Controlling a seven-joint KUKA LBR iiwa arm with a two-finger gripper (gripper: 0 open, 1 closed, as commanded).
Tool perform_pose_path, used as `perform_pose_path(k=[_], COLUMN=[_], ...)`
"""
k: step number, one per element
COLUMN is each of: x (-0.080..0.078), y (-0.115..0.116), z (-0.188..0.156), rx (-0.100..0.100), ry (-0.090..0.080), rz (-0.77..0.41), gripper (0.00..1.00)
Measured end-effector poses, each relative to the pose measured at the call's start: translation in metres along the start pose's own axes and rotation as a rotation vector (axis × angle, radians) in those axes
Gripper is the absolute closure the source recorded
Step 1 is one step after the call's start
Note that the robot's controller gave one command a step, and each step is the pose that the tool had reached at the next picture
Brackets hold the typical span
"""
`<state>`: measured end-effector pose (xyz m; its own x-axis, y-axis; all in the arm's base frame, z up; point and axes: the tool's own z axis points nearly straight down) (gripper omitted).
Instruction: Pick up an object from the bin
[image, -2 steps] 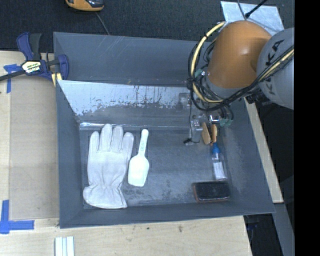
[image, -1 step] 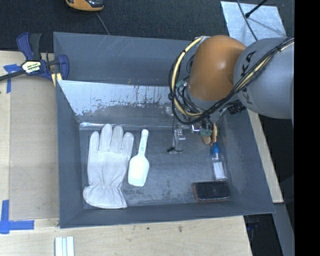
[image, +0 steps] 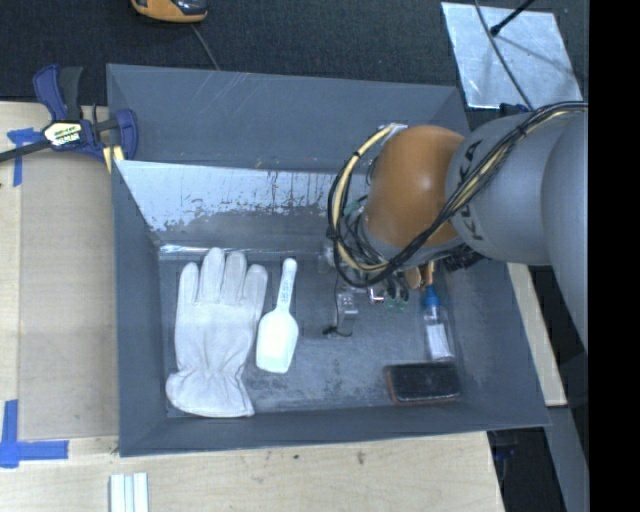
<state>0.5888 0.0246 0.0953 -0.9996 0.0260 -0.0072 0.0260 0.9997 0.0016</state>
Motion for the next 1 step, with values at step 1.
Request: perform_pose_path(k=[1], x=[0.0066], y=[0.0276], z=[0.0237], rx=[0.002], ry=[0.008], rz=[-0.138], gripper=[0.0])
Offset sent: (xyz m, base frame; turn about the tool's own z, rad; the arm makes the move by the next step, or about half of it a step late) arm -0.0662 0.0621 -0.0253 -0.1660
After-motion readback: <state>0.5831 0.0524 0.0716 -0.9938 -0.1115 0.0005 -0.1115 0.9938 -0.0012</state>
